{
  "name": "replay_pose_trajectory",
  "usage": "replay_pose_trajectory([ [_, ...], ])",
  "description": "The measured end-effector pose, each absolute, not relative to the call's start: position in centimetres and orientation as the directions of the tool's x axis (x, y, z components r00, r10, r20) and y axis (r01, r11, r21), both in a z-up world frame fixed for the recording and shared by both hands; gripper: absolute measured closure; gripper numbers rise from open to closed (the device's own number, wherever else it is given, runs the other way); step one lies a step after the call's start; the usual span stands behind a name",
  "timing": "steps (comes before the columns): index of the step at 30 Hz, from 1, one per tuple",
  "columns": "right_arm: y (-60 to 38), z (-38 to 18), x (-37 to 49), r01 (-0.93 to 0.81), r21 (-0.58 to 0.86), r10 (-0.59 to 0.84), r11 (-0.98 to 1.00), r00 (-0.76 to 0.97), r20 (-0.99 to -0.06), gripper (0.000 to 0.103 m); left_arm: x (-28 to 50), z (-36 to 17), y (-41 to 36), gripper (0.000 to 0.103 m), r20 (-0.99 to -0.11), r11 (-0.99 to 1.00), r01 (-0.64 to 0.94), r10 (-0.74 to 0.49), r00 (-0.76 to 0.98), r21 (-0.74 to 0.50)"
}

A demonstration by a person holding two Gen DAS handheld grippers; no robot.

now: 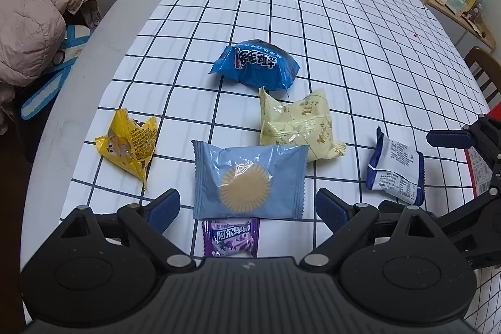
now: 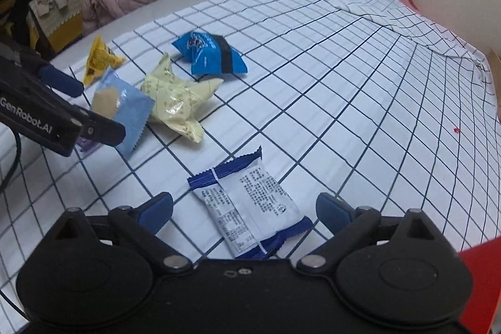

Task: Organize snacks
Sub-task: 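Move both tools back over the remaining snacks on the table, then grasp the light-blue cake packet with left tool while right tool grasps white-blue bar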

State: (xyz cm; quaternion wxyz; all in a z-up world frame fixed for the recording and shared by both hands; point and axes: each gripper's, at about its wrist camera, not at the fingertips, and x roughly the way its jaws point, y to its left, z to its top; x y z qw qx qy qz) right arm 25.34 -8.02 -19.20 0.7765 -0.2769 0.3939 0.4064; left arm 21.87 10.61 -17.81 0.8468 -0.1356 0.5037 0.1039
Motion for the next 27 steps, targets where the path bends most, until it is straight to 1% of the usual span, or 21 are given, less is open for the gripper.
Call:
replay_pose_trajectory([
  [5, -7.4, -20.5, 26.2, -0.859, -0.136, 0.390, 0.494, 0.359, -0.848, 0.005, 22.7, -18.4, 10.6, 0.009, -0.886, 0.940, -0.316, 0.036, 0.462, -0.126],
  [11, -7.5, -21.1, 27.2, -0.851, -0.078, 0.403, 0.520, 0.325, -0.856, 0.008, 23.0, -18.9, 10.7, 0.009, -0.892, 0.937, -0.323, 0.031, 0.451, -0.131],
  [12, -7.6, -21.1, 27.3, -0.848, -0.064, 0.408, 0.526, 0.317, -0.856, 0.012, 23.0, -18.9, 10.7, 0.009, -0.891, 0.937, -0.325, 0.032, 0.453, -0.132],
  [15, -7.9, -21.1, 27.3, -0.844, -0.018, 0.430, 0.536, 0.291, -0.854, 0.020, 23.1, -18.9, 10.7, 0.023, -0.891, 0.935, -0.331, 0.039, 0.453, -0.127],
  [17, -8.0, -21.0, 27.2, -0.839, -0.006, 0.438, 0.544, 0.290, -0.851, 0.025, 23.1, -18.9, 10.9, 0.024, -0.891, 0.930, -0.340, 0.035, 0.453, -0.137],
  [19, -8.1, -20.9, 27.0, -0.835, -0.006, 0.442, 0.550, 0.297, -0.847, 0.034, 23.0, -18.8, 11.1, 0.026, -0.890, 0.925, -0.351, 0.034, 0.455, -0.144],
  [22, -8.1, -20.7, 26.7, -0.819, -0.012, 0.432, 0.573, 0.315, -0.845, 0.040, 23.0, -18.8, 11.1, 0.031, -0.889, 0.922, -0.359, 0.038, 0.457, -0.145],
  [24, -8.0, -20.7, 26.3, -0.809, -0.021, 0.425, 0.587, 0.330, -0.843, 0.042, 22.9, -18.7, 11.2, 0.033, -0.888, 0.919, -0.365, 0.041, 0.458, -0.146],
  [25, -8.0, -20.7, 26.1, -0.804, -0.028, 0.420, 0.594, 0.340, -0.841, 0.042, 22.8, -18.7, 11.2, 0.036, -0.888, 0.917, -0.370, 0.043, 0.459, -0.147],
  [27, -8.0, -20.6, 25.6, -0.792, -0.033, 0.414, 0.609, 0.353, -0.839, 0.043, 22.7, -18.6, 11.3, 0.037, -0.885, 0.914, -0.375, 0.038, 0.463, -0.157],
])
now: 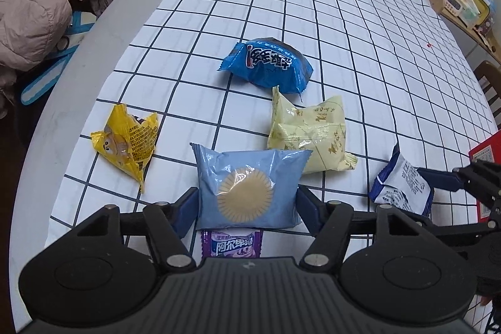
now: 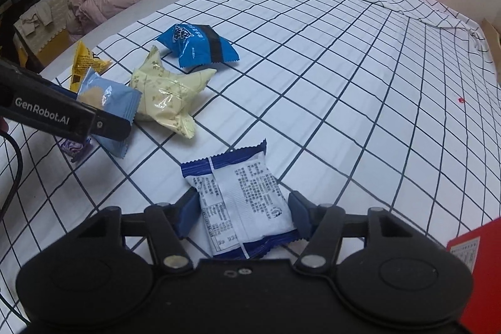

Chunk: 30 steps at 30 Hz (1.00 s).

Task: Organize snacks
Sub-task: 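Grasp the light-blue cake packet with left tool while right tool grasps white-blue bar, then carry the cake packet and white-blue bar over the shoebox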

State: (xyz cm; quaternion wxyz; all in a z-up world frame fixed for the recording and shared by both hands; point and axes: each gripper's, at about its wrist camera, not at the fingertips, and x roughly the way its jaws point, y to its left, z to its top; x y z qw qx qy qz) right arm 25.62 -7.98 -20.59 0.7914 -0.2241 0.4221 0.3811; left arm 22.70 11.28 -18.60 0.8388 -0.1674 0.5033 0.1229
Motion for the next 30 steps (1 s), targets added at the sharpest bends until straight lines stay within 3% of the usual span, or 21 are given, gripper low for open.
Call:
replay_pose_trajectory([
  [15, -11.0, -16.6, 22.1, -0.677, 0.098, 0.467, 0.729, 0.388, -0.795, 0.048, 19.1, -15.1, 10.9, 0.038, -0.857, 0.903, -0.391, 0.051, 0.512, -0.180],
  [30, -17.6, -9.8, 17.1, -0.608, 0.165, 0.516, 0.776, 0.463, -0.721, 0.048, 15.5, -8.4, 4.2, 0.038, -0.807, 0.946, -0.254, -0.015, 0.590, -0.203],
])
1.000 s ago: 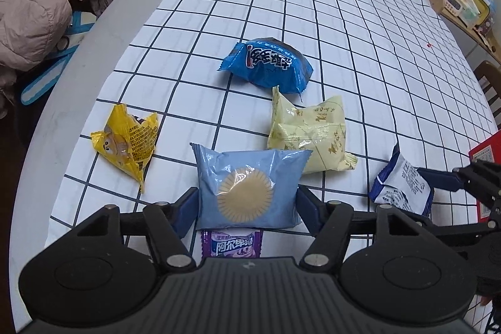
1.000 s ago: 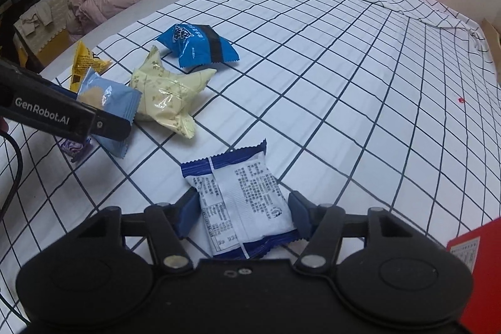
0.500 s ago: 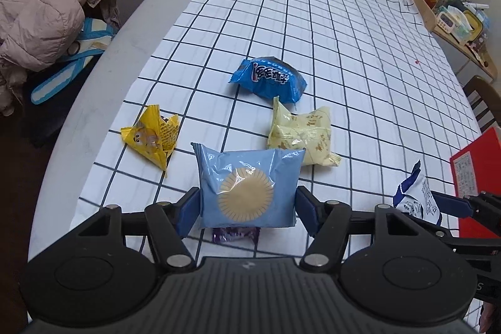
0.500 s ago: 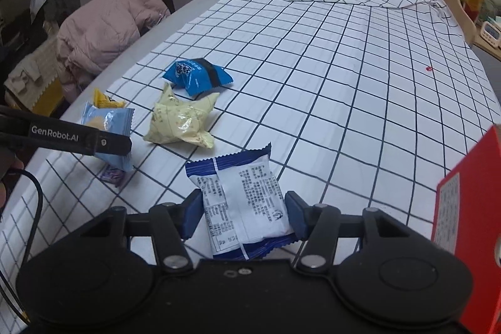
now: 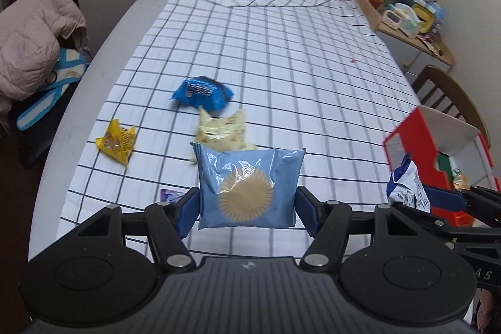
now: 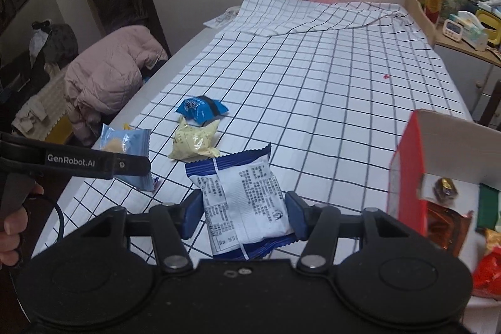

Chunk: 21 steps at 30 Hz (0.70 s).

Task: Organize snacks
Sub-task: 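Carry the cake packet and white-blue bar over the shoebox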

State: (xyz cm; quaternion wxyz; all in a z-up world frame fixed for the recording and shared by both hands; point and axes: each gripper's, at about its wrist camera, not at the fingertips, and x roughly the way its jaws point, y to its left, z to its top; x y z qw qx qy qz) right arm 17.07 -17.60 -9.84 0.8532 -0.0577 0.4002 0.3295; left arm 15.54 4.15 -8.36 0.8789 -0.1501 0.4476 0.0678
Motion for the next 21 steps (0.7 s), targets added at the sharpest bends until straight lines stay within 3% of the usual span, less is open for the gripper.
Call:
replay_pose_trajectory([
  [21, -32.1, -5.5, 16.7, -0.462, 0.162, 0.444, 0.872, 0.608, -0.658, 0.048, 18.1, -2.8, -11.7, 0.038, -0.754, 0.982, -0.019, -0.131, 0.644, -0.187],
])
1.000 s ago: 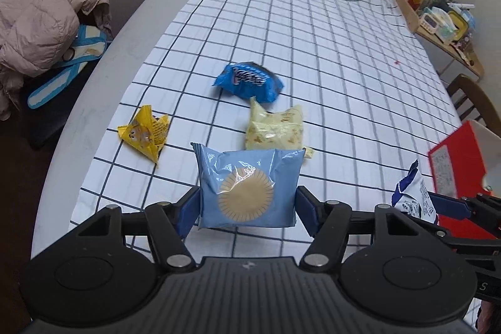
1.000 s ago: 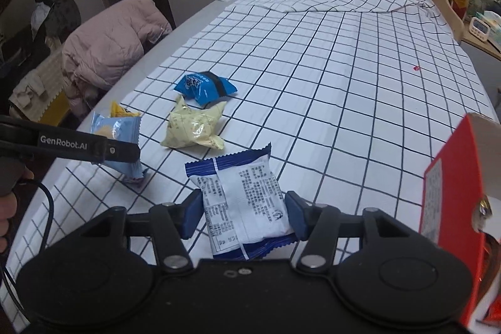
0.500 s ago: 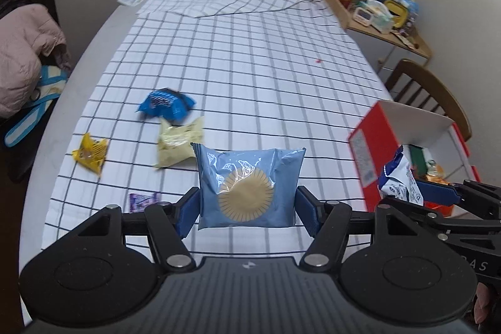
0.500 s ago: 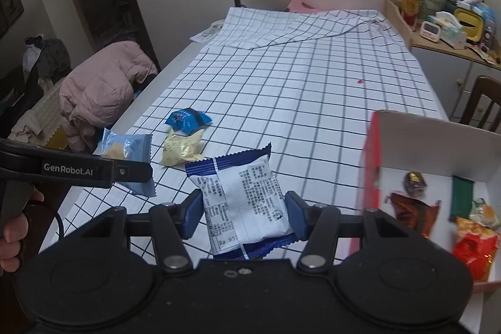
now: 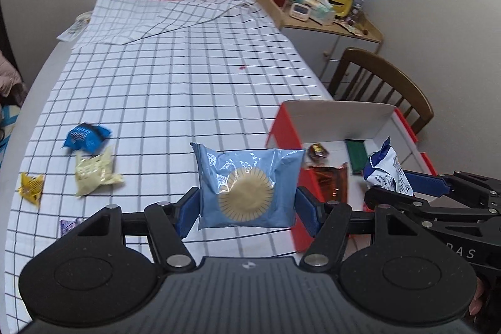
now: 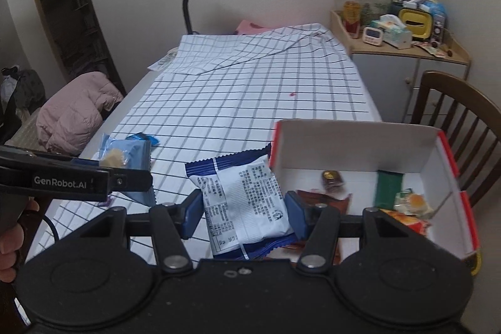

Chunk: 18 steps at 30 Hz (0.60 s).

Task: Organize snacks
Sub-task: 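Carry the cake packet and white-blue bar over the shoebox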

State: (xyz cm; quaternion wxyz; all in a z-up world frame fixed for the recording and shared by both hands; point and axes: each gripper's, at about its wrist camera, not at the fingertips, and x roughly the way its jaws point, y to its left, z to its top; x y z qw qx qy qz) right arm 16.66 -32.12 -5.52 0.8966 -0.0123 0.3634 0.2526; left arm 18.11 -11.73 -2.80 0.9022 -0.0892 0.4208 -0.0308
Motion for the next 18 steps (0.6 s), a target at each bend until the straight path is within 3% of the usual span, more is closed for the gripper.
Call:
replay_pose_trajectory([
  [18, -43.7, -8.8, 21.9, -0.284, 0.129, 0.290, 0.950, 0.652, -0.701, 0.048, 24.5, -5.5, -23.6, 0.038, -0.800, 0.994, 0.070, -0.109, 0.591, -0.084],
])
